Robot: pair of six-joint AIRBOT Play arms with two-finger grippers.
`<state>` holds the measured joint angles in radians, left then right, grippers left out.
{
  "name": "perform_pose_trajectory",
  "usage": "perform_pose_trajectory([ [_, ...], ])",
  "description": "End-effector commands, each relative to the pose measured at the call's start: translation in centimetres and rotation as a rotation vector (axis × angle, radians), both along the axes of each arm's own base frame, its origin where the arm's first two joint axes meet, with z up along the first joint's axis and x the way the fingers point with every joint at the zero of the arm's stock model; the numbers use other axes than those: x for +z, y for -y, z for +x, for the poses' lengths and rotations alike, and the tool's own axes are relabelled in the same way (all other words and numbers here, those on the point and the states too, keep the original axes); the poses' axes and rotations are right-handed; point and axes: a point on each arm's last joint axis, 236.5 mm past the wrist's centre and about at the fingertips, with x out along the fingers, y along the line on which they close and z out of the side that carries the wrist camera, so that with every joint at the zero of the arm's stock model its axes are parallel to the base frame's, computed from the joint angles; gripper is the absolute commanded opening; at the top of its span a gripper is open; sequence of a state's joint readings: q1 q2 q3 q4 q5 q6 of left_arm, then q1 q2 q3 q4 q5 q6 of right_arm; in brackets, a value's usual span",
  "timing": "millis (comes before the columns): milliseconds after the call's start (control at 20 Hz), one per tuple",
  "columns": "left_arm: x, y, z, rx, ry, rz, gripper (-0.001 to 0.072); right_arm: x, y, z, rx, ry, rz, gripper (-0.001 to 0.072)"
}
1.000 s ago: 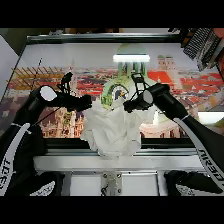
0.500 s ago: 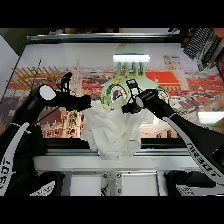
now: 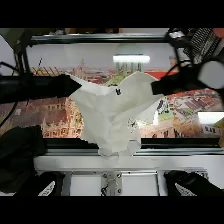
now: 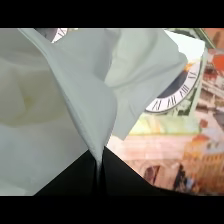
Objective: Fold the clothes and pants, and hang the long-sleeved shirts on hangers.
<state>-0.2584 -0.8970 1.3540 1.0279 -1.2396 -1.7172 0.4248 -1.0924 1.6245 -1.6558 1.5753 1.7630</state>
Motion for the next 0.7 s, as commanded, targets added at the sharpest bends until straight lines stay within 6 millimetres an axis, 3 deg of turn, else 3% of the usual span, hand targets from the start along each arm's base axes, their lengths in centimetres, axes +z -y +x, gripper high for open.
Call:
perform_pose_trajectory([
  [0, -0.6, 0.2, -5.0, -0.015, -0.038, 0.014, 0.0023, 1.7, 2.6, -7.3, -0.105, -0.105, 0.051, 0.0015],
  [100, -4.3, -0.3, -5.9, 0.017, -0.119, 0.048, 0.0023, 0.4, 3.0, -9.0, -0.148, -0.131, 0.067, 0.0015],
  [250, -8.8, 0.4, -4.7, 0.046, -0.191, 0.038, 0.0023, -3.5, 2.4, -10.1, -0.189, -0.196, 0.081, 0.0015],
  [450, -15.1, 1.0, -2.9, 0.042, -0.335, 0.114, 0.0023, -6.9, -0.2, -9.2, -0.158, -0.257, 0.121, 0.0015],
  [650, -18.3, 1.3, -2.5, 0.028, -0.431, 0.158, 0.0023, -8.2, -0.5, -8.5, -0.156, -0.294, 0.096, 0.0015],
])
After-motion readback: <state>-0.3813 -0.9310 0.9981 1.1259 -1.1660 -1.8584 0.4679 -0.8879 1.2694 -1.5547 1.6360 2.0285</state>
